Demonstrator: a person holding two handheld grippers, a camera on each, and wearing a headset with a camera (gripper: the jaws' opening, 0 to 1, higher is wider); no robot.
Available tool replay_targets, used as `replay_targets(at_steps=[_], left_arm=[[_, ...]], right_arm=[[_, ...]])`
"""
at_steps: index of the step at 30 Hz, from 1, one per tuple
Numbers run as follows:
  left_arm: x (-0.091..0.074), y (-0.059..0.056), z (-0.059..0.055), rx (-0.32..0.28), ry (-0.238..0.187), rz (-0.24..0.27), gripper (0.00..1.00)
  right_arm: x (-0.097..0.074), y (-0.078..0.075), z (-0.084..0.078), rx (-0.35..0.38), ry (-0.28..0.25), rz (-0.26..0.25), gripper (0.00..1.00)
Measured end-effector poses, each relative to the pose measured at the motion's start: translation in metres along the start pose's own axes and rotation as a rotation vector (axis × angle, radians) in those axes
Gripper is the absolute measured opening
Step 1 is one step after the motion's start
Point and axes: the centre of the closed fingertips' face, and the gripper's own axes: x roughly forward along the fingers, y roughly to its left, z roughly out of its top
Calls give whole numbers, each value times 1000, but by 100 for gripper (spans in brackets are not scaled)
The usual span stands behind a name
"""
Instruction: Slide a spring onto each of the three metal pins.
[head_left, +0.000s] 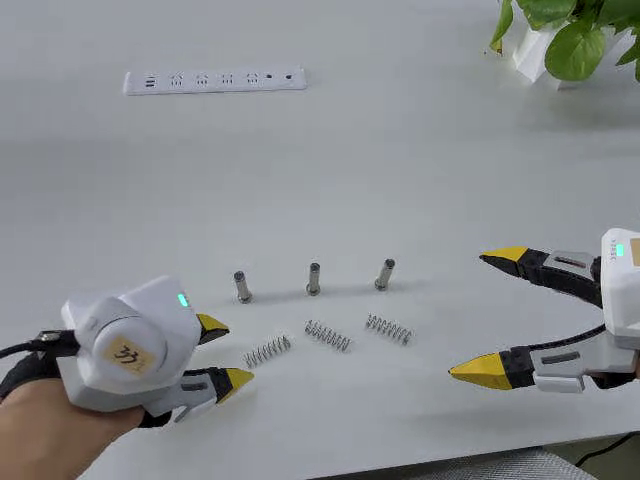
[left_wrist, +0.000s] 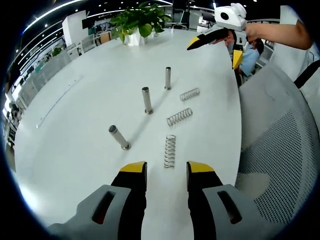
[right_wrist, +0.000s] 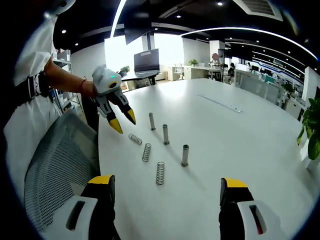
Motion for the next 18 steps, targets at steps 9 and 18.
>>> replay_targets(at_steps=[9,18], left_arm=[[23,-4,-7,39,111,-8,17],[26,-2,-12,38,163,-7,14]], right_arm=[[-1,-3,-3,5,-2,-11,85],[-6,-4,-7,17,-2,-23,83]])
